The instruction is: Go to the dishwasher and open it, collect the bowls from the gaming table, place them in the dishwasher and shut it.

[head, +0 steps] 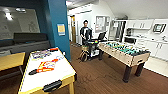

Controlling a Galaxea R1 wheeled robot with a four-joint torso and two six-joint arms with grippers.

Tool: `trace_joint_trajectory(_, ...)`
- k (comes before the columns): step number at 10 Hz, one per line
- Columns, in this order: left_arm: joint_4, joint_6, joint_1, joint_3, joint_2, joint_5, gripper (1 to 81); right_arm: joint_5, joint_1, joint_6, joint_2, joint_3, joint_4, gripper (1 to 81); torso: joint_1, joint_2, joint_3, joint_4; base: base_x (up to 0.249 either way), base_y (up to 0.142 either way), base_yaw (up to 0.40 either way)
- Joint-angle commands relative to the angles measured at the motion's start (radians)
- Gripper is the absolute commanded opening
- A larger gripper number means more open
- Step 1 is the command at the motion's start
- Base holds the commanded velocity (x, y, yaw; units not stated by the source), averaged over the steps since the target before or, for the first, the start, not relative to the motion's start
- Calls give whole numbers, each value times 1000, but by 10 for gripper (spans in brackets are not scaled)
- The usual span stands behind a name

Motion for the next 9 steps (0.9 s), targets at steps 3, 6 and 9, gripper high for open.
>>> trace_joint_trajectory(3, -4, -7, -63, -2, -1, 134, 10, -83, 53, -2, 8, 2, -35, 10, 0, 0, 0, 0, 0, 0, -399)
trace_joint_trajectory(6, -6, -7, -63, -2, 2, 136, 10, -83, 53, -1, 11, 2, -38, 10, 0, 0, 0, 0, 0, 0, -399)
trace_joint_trajectory(9, -9, -7, -63, -2, 9, 136, 10, -83, 56, -1, 17, 2, -38, 10, 0, 0, 0, 0, 0, 0, -399)
